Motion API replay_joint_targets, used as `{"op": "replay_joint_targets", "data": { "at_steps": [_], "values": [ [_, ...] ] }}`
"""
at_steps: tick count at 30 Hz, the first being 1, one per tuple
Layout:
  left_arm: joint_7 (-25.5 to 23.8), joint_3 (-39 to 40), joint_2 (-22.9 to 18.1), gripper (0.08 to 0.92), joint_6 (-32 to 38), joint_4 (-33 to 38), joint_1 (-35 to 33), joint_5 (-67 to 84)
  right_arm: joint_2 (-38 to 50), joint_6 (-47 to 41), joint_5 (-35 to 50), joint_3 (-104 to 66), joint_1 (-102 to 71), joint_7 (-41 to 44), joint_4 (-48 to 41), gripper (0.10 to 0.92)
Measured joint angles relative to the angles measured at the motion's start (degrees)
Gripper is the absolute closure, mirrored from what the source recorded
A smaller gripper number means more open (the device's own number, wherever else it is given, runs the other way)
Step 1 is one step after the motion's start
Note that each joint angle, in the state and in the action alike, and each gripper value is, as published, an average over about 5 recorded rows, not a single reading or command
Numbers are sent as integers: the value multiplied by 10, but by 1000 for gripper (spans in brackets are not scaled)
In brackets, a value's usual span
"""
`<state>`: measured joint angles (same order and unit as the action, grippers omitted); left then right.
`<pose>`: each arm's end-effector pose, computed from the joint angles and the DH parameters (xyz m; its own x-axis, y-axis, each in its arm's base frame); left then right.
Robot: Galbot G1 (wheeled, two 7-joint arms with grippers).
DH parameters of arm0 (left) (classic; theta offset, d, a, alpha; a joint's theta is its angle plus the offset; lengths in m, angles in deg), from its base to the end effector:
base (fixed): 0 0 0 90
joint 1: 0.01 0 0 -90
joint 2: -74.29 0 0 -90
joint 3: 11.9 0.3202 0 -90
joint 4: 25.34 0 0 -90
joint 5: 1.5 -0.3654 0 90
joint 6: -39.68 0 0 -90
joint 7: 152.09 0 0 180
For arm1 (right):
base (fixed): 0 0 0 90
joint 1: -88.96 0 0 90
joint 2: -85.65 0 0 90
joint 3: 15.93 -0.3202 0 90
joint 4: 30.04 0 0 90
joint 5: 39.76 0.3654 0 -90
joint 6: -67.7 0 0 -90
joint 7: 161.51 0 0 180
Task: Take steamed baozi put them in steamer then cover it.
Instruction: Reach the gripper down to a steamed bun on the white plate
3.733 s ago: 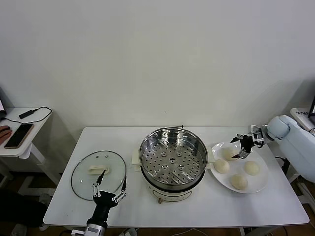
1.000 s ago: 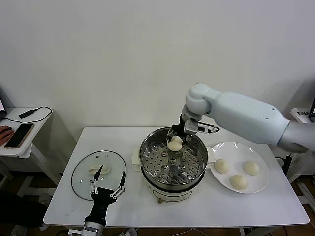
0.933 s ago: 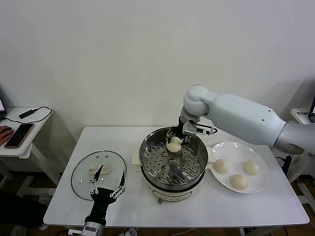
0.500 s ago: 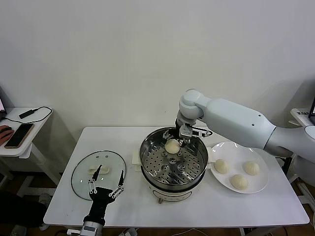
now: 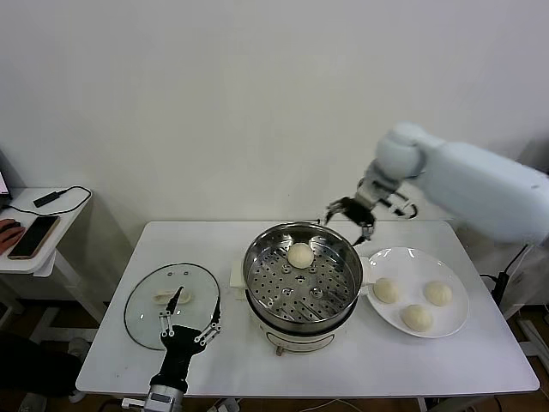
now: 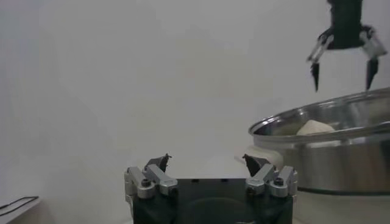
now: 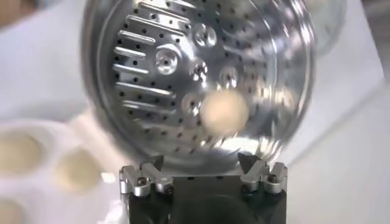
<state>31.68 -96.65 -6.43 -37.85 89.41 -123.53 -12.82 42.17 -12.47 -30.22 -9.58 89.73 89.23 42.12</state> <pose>0.1816 -0.0030 -0.3241 -0.9871 0.1482 -0.0603 0.1267 0.9541 0.2712 0.5487 -0.0757 -0.0311 -0.1385 -0.2600 0.9556 -0.8142 -0.5194 -0.2593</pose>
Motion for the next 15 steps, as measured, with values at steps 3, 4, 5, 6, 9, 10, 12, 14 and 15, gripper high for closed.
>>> {"op": "replay_joint_targets", "data": {
  "at_steps": [3, 4, 5, 6, 9, 10, 12, 14, 15],
  "values": [
    [0, 3, 1, 177, 1, 1, 0, 0, 23, -31, 30, 21, 0, -3, -10, 203],
    [0, 3, 1, 177, 1, 1, -1, 0, 29, -40, 38, 28, -3, -5, -14, 203],
    [0, 3, 1, 177, 1, 2, -1, 0, 34, -47, 45, 33, -6, -8, -17, 203],
    [0, 3, 1, 177, 1, 2, -1, 0, 38, -54, 51, 38, -11, -10, -21, 203],
    [0, 3, 1, 177, 1, 3, -2, 0, 45, -69, 64, 47, -28, -19, -36, 203],
    [0, 3, 0, 177, 1, 3, -2, 0, 46, -73, 67, 48, -36, -23, -42, 203],
    [0, 3, -1, 177, 1, 4, -3, 0, 47, -80, 71, 48, -51, -30, -53, 203],
    [0, 3, -2, 177, 2, 4, -4, -1, 45, -86, 72, 44, -68, -37, -66, 203],
    [0, 3, -3, 177, 2, 4, -4, -1, 44, -88, 72, 41, -77, -40, -72, 203]
  ]
}}
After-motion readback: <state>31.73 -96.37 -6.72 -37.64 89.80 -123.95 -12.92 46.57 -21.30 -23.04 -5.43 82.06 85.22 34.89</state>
